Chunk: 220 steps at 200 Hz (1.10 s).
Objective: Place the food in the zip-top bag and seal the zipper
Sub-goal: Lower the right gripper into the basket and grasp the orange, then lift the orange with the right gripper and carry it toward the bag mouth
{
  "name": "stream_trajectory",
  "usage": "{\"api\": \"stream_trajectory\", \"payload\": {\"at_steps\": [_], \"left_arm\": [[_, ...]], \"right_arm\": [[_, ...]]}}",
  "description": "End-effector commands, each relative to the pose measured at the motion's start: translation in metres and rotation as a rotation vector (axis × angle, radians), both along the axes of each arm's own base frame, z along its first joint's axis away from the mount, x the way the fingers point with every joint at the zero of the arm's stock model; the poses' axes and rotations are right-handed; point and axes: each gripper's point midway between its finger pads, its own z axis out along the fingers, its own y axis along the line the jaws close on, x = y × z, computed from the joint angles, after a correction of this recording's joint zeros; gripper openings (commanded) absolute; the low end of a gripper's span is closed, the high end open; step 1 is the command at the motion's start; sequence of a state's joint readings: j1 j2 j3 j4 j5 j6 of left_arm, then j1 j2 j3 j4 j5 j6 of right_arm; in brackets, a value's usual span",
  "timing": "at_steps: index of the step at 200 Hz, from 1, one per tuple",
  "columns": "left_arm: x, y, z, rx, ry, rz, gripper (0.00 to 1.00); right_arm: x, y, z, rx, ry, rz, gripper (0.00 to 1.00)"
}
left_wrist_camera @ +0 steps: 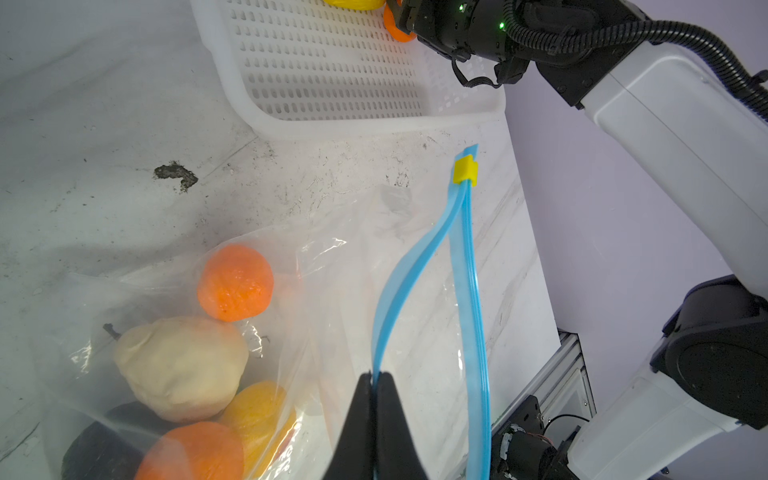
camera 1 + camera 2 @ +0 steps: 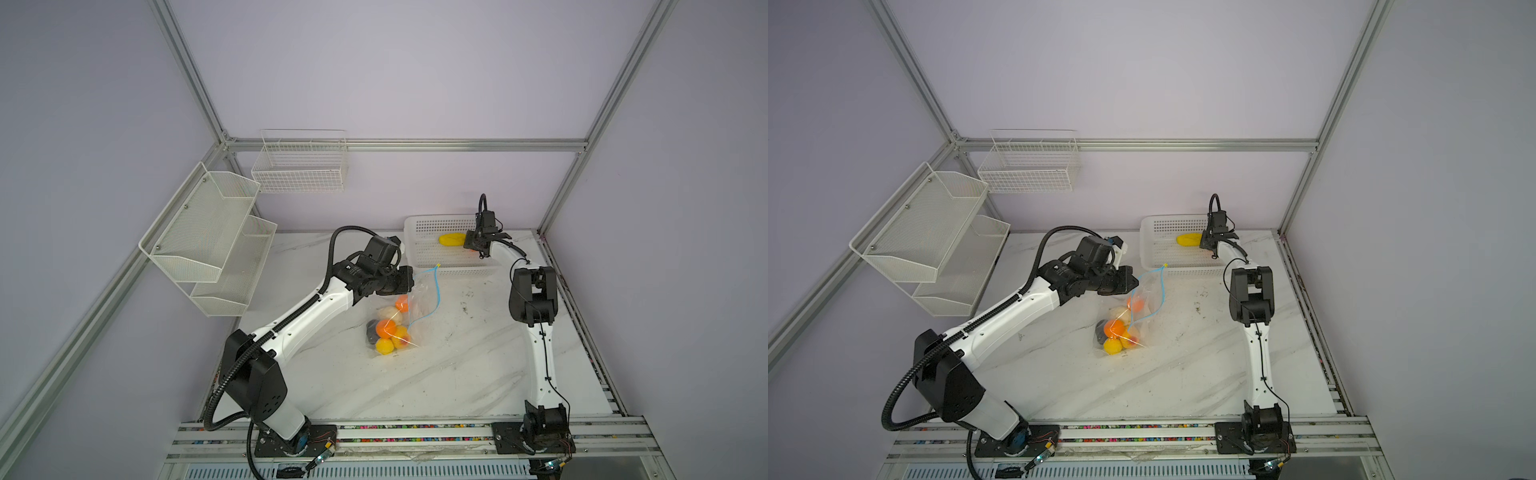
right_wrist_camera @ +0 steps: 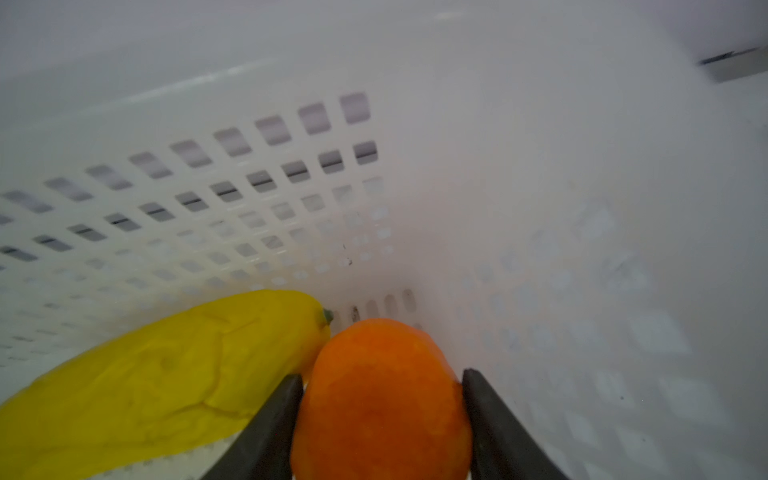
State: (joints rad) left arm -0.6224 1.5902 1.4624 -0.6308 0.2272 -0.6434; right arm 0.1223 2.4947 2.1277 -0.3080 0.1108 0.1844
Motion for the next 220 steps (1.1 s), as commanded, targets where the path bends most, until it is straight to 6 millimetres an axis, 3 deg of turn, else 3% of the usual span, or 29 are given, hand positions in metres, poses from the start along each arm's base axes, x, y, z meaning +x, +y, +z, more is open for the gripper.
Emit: {"api": "stream_trajectory", "payload": {"at_steps": [1,85,187,220], "left_arm": [[0.001,0.0,0.041,-0.058,-0.079,0.002,0.0],[0.0,0.002,0.042,-0.07,-0.079,0.012,0.0],[0.001,-0.004,0.043,-0.085,-0.081,-0.006,0.0],[0.001,-0.006,0.043,-0.09,-0.083,-0.013,0.0]], "right_arm": [[-0.004,0.002,0.044,0.024,-0.057,0.003,0.55],[-0.03,0.007,0.084,0.09,-0.088,0.015,0.55],[-0.116,0.05,0.145,0.246,-0.125,0.13,0.55],[-0.146,0.074,0.163,0.293,-0.117,0.203,0.55]]}}
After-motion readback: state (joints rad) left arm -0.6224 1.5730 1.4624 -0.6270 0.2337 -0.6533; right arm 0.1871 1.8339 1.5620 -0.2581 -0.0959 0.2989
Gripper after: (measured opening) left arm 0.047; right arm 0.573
